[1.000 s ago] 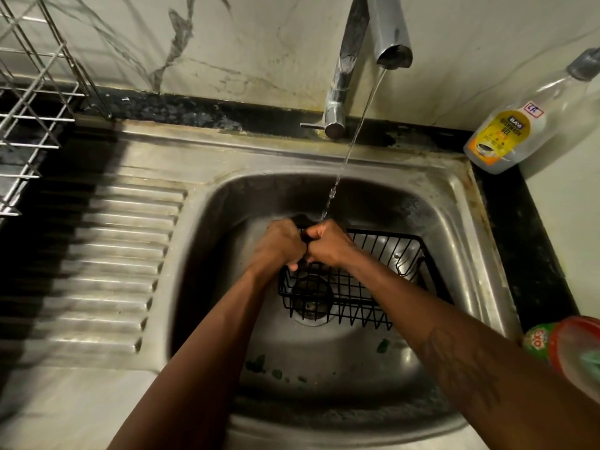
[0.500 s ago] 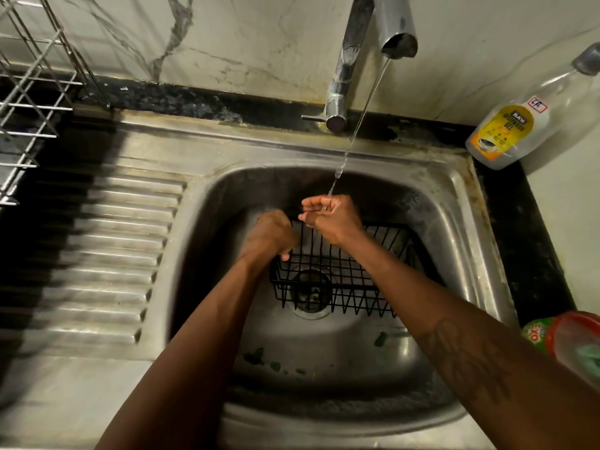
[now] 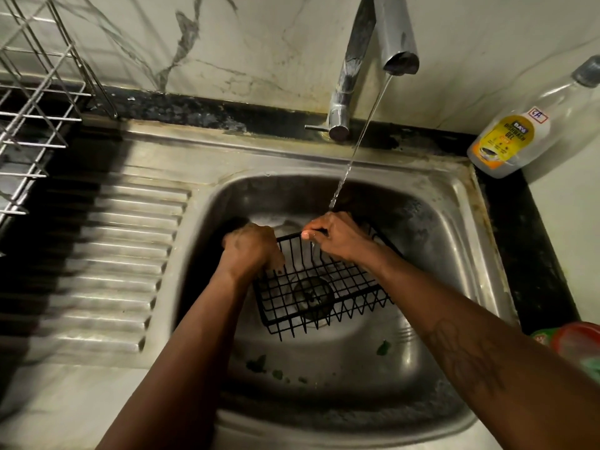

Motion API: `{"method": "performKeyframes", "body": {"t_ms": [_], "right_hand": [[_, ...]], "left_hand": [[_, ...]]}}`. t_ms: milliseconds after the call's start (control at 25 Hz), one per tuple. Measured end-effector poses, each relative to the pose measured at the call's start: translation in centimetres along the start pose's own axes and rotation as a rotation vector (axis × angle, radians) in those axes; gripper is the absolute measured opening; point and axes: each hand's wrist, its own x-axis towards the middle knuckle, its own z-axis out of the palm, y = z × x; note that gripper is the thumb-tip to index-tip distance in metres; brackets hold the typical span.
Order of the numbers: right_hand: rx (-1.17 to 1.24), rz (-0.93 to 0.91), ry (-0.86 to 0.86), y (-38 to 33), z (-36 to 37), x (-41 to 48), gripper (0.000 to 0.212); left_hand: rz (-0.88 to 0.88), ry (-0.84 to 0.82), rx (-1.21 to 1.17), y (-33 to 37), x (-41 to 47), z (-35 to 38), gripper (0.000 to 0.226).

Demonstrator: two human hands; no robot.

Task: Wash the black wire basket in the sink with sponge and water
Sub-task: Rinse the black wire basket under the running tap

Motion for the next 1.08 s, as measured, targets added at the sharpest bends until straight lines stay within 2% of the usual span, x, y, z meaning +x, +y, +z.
{"method": "performKeyframes", "body": {"t_ms": [80, 160, 240, 320, 440, 520, 560, 640, 760, 880, 960, 1080], "right_hand": [[0.015, -0.078, -0.034, -1.4, 0.3, 0.5, 0.016], [0.033, -0.106, -0.01, -2.1, 0.4, 1.3, 0.019], [0.11, -0.034, 0.072, -2.0, -0.5, 1.6, 0.035], [0.116, 0.027, 0.143, -1.4, -1.4, 1.0, 0.043], [-0.17, -0.028, 0.331, -1.1, -1.1, -0.7, 0.03], [-0.252, 0.107, 0.486, -0.7, -1.0, -1.5, 0.022], [-0.272, 0.216, 0.5, -0.3, -1.0, -1.7, 0.025], [-0.242, 0.355, 0.449, 0.4, -0.3, -2.3, 0.029], [-0.115, 0.23, 0.361, 0.7, -0.1, -2.2, 0.023], [-0.057, 0.167, 0.185, 1.0, -1.4, -1.3, 0.028], [-0.054, 0.118, 0.129, 1.3, -2.0, -0.8, 0.026], [-0.028, 0.083, 0.069, 0.4, -2.0, -1.2, 0.02]], "left_hand": [[0.084, -0.032, -0.019, 0.6, 1.0, 0.1, 0.041], [0.154, -0.006, -0.055, 1.1, 1.9, 0.5, 0.033], [0.183, 0.02, -0.067, 0.9, 2.2, 1.0, 0.025], [0.181, -0.004, -0.094, 0.6, 2.3, 0.9, 0.027], [0.123, -0.056, -0.136, 0.6, 2.1, 0.8, 0.032], [0.109, -0.082, -0.11, 0.6, 2.1, 0.7, 0.032], [0.112, -0.102, -0.094, 0.5, 2.2, 0.7, 0.033], [0.118, -0.128, -0.078, 0.3, 2.5, 0.7, 0.034], [0.139, -0.077, -0.136, 1.0, 2.3, 1.3, 0.037], [0.182, 0.188, -0.086, 1.9, 1.8, 2.4, 0.04], [0.217, 0.323, -0.086, 2.6, 1.4, 2.3, 0.037], [0.291, 0.325, -0.225, 3.6, 1.1, 2.0, 0.023]]}}
